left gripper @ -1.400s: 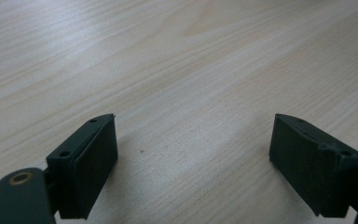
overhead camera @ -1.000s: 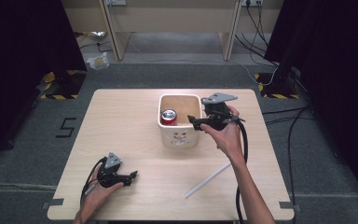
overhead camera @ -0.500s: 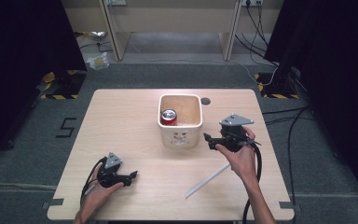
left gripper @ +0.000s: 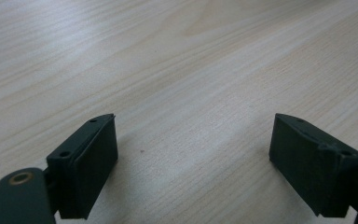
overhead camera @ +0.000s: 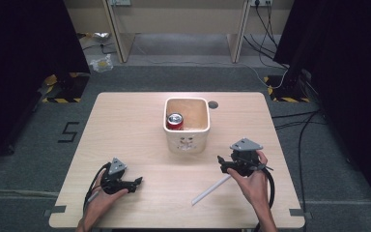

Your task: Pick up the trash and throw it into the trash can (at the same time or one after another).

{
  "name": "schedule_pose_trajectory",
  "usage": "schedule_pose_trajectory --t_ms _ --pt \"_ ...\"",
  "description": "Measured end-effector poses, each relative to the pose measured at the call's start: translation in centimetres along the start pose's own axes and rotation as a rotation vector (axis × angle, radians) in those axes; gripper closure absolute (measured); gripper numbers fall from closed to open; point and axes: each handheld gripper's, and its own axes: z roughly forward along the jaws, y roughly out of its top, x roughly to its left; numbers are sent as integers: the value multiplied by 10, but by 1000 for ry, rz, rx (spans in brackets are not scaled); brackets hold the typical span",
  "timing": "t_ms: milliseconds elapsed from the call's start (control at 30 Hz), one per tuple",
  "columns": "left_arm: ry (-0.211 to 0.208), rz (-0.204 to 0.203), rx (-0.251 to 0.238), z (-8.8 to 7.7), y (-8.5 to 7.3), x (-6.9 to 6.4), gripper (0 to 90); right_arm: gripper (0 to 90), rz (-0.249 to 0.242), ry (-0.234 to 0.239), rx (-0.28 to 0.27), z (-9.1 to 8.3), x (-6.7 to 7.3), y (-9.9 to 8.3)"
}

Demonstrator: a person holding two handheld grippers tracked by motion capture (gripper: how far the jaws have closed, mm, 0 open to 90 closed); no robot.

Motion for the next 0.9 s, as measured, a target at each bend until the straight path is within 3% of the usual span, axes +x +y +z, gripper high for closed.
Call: schedule_pose_trajectory --t_ms 367,667,900 --pt "1 0 0 0 0 0 144 243 74 20 95 24 14 -57" --pt "1 -1 -1 0 0 0 144 247 113 10 108 30 15 -67" --pt "1 0 0 0 0 0 145 246 197 25 98 33 10 -74"
